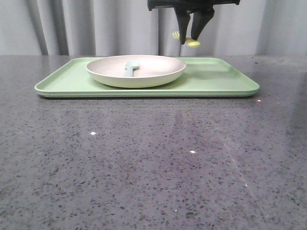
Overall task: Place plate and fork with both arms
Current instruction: 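Lift the fork and carry it beside the plate over the tray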
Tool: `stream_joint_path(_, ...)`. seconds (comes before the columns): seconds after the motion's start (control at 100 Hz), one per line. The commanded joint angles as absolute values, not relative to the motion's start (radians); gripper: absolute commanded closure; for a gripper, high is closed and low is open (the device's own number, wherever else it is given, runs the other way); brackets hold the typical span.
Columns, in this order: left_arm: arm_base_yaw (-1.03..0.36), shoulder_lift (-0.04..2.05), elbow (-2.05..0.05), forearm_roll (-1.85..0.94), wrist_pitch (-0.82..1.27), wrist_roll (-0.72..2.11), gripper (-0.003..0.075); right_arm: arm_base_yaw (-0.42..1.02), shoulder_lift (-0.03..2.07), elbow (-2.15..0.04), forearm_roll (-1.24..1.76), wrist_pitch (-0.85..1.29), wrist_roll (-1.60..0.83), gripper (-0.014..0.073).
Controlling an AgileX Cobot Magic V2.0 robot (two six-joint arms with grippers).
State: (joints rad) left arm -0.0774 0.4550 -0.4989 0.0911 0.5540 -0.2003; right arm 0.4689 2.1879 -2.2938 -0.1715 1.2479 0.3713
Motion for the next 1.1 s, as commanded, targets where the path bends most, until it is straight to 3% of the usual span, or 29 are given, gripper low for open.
stream_joint_path(0.0, -0.074, 0.459, -0.528, 0.087, 0.483, -0.205, 0.0261, 0.452, 2.117, -2.325, -0.185, 1.305, 0.354, 0.0535)
stream_joint_path(1.09, -0.074, 0.459, -0.528, 0.089, 0.473, -0.205, 0.0261, 0.422, 2.111, -2.322, -0.171, 1.345, 0.293, 0.0536)
